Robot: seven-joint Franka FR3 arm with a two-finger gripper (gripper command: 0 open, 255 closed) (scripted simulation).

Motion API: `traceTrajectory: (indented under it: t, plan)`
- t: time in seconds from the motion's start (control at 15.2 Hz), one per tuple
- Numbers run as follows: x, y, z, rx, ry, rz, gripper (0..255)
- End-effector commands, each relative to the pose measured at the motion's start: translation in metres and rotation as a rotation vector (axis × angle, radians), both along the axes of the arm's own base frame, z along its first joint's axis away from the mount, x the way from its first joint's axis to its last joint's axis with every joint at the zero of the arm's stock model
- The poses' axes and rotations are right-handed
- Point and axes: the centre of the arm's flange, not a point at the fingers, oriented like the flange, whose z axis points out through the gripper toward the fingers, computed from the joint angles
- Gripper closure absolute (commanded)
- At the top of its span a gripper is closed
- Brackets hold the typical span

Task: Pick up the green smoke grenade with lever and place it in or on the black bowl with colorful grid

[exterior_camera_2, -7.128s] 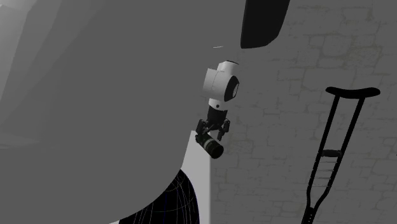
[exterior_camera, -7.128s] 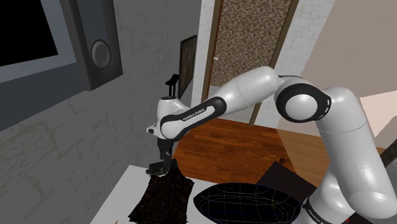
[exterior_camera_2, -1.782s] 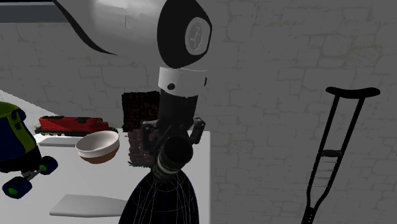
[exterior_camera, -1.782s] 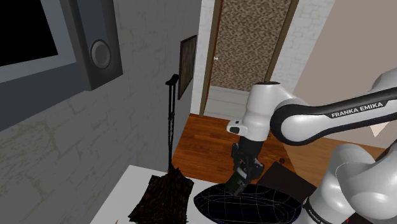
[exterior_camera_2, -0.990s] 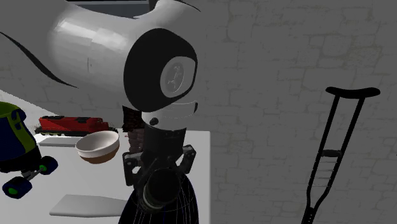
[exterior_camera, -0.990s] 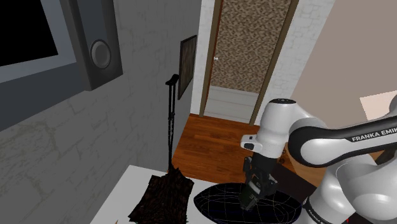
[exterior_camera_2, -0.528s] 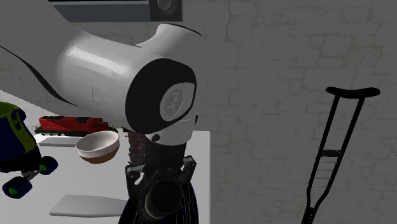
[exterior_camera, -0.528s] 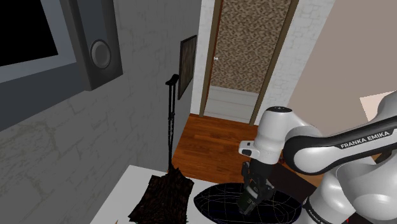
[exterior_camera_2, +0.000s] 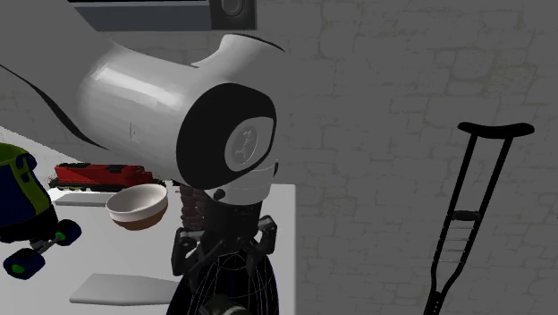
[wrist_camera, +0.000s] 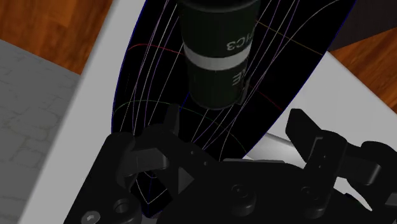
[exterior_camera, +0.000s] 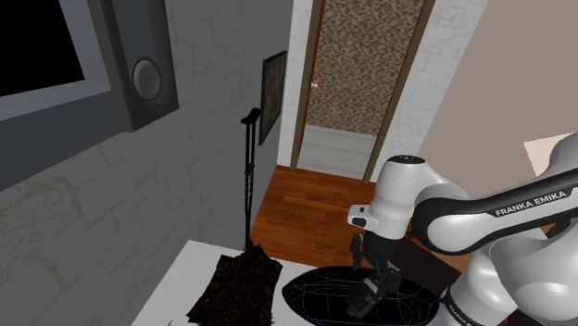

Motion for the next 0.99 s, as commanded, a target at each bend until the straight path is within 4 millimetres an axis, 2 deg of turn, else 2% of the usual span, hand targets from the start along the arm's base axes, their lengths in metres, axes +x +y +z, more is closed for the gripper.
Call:
traceTrajectory:
  t: [0.0,0.13,0.4,0.92]
  plan:
    - [0.0,0.0,0.0,0.0,0.0,0.0,0]
    - [0.0,0.0,0.0,0.0,0.0,0.0,0]
    - [0.006,-0.007,0.049,0.0,0.0,0.0,0]
    - [0.006,-0.007,0.049,0.0,0.0,0.0,0]
